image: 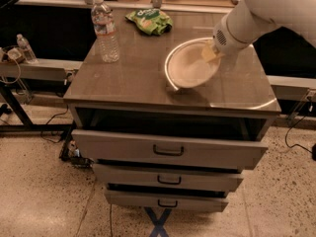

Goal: Move paper bowl near green rice chip bag

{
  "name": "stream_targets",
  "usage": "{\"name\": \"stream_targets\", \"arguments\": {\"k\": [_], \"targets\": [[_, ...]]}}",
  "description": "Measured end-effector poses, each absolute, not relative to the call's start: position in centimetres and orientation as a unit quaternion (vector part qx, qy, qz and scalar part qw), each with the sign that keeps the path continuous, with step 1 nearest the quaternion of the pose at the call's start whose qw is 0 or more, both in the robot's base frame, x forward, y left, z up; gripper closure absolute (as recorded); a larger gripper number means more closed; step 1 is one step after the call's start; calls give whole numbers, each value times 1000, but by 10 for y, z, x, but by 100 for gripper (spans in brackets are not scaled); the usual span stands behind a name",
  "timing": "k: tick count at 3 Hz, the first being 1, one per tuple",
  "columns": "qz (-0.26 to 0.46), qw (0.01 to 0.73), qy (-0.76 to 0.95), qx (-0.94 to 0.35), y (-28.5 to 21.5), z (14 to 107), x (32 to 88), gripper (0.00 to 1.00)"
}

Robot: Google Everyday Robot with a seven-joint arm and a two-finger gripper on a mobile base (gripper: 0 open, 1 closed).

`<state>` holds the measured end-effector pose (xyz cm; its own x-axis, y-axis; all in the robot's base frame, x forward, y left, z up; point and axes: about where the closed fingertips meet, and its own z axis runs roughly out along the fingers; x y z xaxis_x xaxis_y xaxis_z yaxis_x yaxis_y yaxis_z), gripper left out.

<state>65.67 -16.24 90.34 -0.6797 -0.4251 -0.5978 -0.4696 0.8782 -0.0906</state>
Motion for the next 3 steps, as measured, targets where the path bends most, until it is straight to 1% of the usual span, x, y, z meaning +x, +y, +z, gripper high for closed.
{"name": "stream_targets", "arguments": {"k": [1,2,3], "targets": [[35,317,916,-244,-162,903,657,100],[54,362,911,-191,-155,917,687,100],[83,401,906,-111,-154,934,717,100]]}}
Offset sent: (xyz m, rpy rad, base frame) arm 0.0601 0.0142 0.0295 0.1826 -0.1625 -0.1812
